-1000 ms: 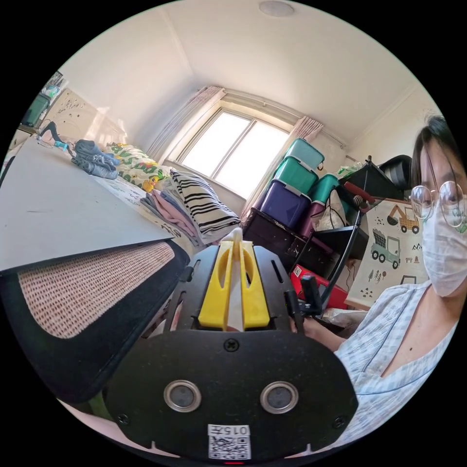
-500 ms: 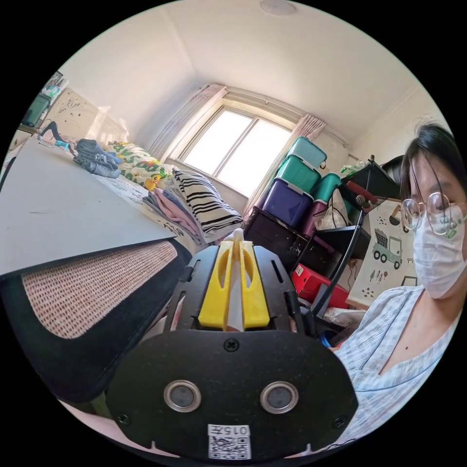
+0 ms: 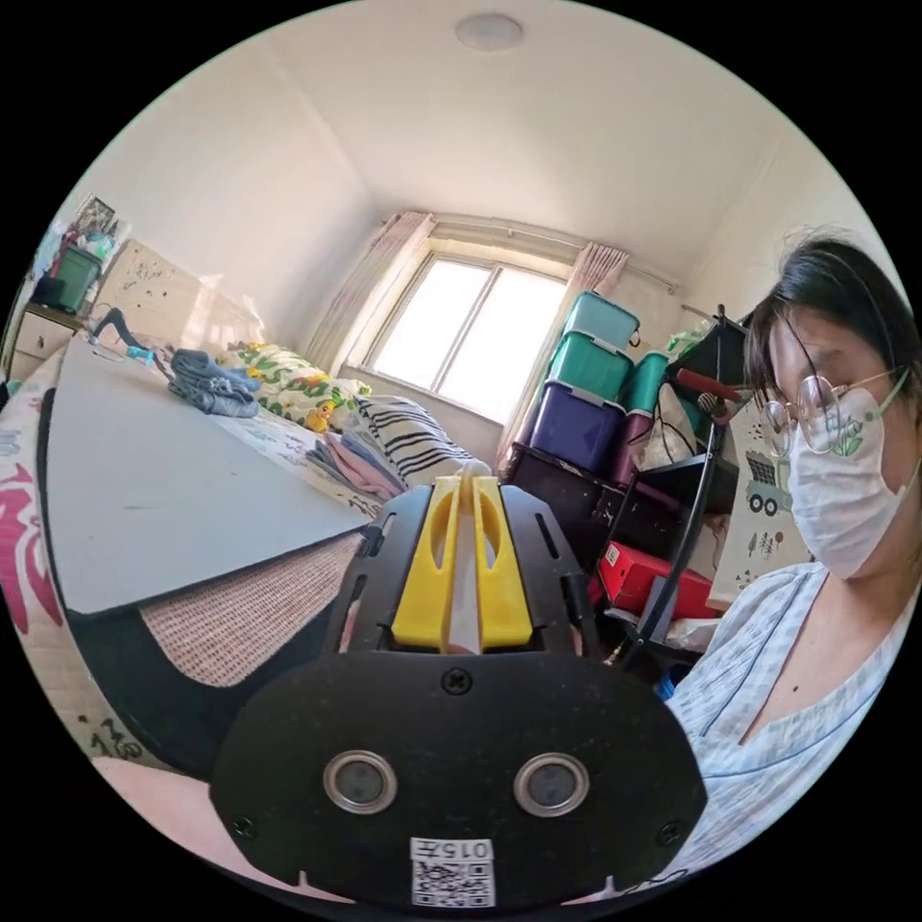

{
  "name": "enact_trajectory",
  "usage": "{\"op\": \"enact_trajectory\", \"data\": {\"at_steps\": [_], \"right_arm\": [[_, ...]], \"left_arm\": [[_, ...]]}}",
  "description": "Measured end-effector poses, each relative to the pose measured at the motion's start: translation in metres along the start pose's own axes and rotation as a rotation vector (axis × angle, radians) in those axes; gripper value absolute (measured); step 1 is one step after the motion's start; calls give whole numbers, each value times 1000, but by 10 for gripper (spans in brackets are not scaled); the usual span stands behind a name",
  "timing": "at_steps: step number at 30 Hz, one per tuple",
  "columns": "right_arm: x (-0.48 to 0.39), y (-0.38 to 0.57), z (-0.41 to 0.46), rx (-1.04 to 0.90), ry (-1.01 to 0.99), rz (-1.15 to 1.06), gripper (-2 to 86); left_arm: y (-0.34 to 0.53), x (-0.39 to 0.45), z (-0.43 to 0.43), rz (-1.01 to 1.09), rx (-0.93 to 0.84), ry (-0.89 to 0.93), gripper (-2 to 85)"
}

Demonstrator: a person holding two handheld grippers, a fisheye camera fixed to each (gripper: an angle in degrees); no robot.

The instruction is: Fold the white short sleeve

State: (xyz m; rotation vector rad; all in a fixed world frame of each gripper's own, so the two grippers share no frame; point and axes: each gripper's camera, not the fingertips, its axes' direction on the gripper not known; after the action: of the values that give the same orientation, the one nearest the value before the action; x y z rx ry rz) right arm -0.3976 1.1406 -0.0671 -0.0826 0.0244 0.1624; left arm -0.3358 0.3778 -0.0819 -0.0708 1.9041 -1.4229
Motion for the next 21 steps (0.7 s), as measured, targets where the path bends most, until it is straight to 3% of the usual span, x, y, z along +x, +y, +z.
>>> {"op": "enact_trajectory", "data": {"at_steps": [4,9,15,21], "right_arm": [[-21,-31,-92,235,78,-11,-1],[-86,-106,-208,529,270,-175,-3],[-113,-215,-219,610,341,-330,-5],[-74,-398,-143,499,382,-292,2]], "left_arm": [[-41,24,-74,58,109,-101,8],[-99,63,-139,235,146,-278,7],[-155,61,-154,347,137,-463,7],[-201,-52,-90,263,-33,-693,10]]}}
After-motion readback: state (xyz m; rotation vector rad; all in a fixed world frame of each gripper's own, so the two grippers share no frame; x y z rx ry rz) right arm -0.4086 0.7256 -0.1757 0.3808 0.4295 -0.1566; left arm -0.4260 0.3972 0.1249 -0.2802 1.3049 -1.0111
